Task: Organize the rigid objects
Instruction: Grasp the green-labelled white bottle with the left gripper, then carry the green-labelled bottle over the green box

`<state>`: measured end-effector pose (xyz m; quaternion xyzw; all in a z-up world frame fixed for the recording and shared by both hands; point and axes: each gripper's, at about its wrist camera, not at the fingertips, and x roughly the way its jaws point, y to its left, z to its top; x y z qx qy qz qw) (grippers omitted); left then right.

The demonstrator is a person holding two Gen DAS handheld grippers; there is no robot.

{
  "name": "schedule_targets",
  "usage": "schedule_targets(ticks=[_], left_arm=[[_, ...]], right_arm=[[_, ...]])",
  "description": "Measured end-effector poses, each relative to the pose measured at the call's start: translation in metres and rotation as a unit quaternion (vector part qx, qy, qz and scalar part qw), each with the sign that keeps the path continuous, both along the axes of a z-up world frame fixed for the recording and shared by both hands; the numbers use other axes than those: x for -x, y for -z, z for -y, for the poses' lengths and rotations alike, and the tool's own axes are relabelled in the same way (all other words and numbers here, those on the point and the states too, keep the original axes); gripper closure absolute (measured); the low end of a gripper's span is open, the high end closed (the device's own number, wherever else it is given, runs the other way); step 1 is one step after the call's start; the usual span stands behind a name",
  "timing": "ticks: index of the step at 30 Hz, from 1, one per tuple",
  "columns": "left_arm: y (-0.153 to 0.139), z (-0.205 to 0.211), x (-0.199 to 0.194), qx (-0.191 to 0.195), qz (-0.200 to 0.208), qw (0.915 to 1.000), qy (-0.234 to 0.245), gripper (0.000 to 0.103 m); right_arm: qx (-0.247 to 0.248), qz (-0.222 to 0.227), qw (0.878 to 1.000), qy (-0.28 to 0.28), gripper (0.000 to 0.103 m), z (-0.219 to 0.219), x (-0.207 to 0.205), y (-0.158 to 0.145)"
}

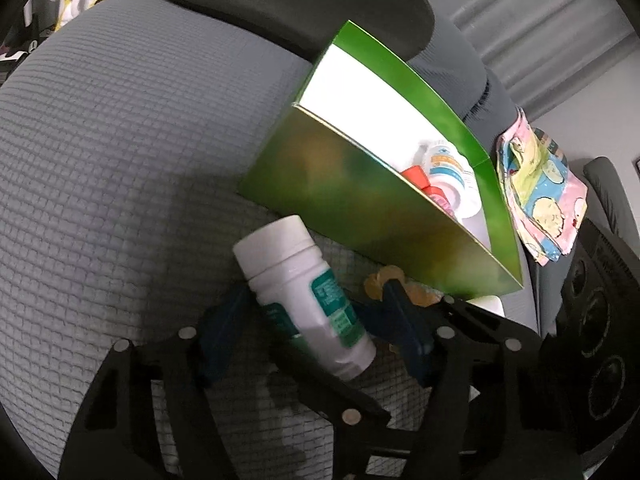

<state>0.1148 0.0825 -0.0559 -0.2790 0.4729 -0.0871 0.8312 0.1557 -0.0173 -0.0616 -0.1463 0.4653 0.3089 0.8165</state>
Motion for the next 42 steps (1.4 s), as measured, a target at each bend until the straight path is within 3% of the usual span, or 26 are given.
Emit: schedule_targets(ticks=[4,11,20,30,42], left_arm=[[-0.008,0.001,0.009,-0.012,0.015,0.9998,0.005,0.049],[-0.052,0.024,0.046,-0.083,0.085,0.9927,0.022,0.049],[-0.101,0.05,0.077,-0.12,0.152,0.9803,0.037,0.049],[-0.121,0.084,0.081,-0.145,0.176,0.9719,0.059,0.049],[-0.139,0.116,0.064,-0.171,0.19,0.9637,0.076,0.049]], right_arm=[[-0.02,0.005,1.0,0.01,0.06,0.008,0.006,-0.004],[-0.07,0.053,0.996,0.008,0.06,0.025,0.038,-0.039],[-0.127,0.115,0.985,0.018,0.06,0.054,0.08,-0.084],[-0.144,0.142,0.979,0.035,0.06,0.082,0.097,-0.106],[-0.16,0.165,0.972,0.058,0.06,0.107,0.083,-0.12]])
